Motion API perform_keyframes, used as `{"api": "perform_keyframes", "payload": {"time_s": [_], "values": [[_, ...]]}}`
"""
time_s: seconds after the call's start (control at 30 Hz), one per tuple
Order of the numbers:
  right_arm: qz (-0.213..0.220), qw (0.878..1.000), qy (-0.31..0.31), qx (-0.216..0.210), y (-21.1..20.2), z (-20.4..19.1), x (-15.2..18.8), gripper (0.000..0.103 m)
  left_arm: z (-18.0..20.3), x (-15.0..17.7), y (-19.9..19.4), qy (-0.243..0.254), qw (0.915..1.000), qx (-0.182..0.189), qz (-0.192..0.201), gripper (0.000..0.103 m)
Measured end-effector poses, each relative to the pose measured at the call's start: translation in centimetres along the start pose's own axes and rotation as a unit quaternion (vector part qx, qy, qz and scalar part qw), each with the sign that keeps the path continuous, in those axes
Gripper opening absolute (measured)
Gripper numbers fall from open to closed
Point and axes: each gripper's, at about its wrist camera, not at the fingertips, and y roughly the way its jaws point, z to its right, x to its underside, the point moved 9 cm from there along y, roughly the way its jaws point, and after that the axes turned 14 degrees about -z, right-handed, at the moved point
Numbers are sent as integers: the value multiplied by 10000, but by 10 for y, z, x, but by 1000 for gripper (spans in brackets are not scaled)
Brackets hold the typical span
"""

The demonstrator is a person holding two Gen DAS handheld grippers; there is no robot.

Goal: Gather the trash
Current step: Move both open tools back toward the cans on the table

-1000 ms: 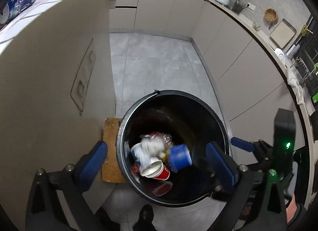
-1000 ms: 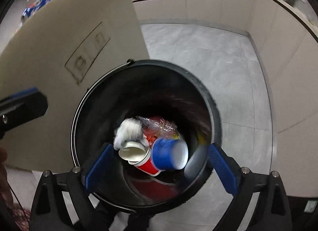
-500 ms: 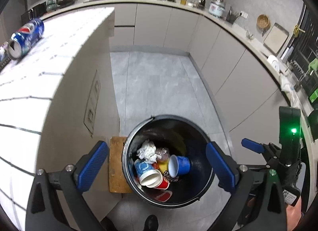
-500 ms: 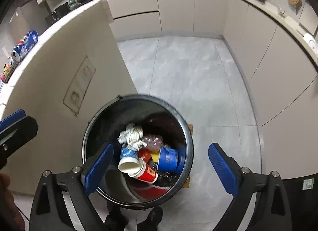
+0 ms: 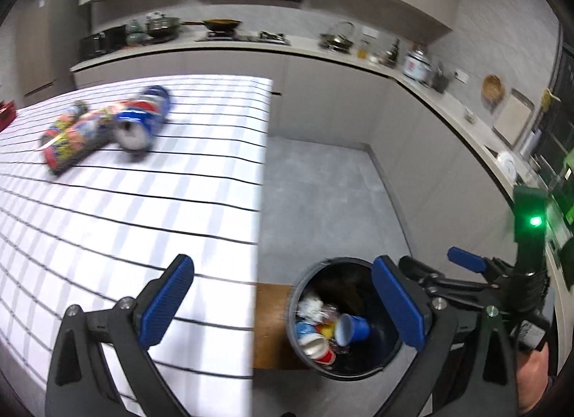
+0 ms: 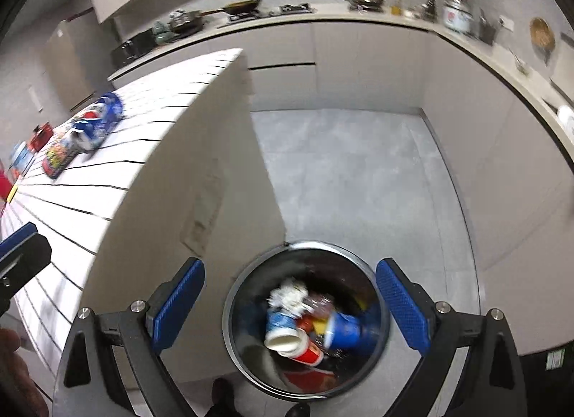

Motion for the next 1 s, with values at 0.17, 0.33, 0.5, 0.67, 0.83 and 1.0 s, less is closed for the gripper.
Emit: {"api": "perform_keyframes", "payload": {"time_s": [0.17,0.33,0.5,0.67,0.83,1.0], "values": [[164,9996,-242,6,-8,-56,-19,98,-59,-4,-12,-273,9994,-174,142,100],[258,9992,-298,-27,-10,-107,-39,98,-126,-16,-23,-466,9981,-264,302,100],[406,9987,-309,-47,-10,-161,-66,98,-185,-35,-30,-455,9975,-332,425,100],[523,9983,-246,-83,-4,-216,-99,98,-242,-55,-26,-424,9976,-326,436,100],[627,9977,-230,-92,3,-257,-126,98,-278,-80,-18,-255,9983,-288,442,98],[672,9976,-147,-24,8,-279,-149,98,-283,-104,-4,104,9991,-138,377,91]]}}
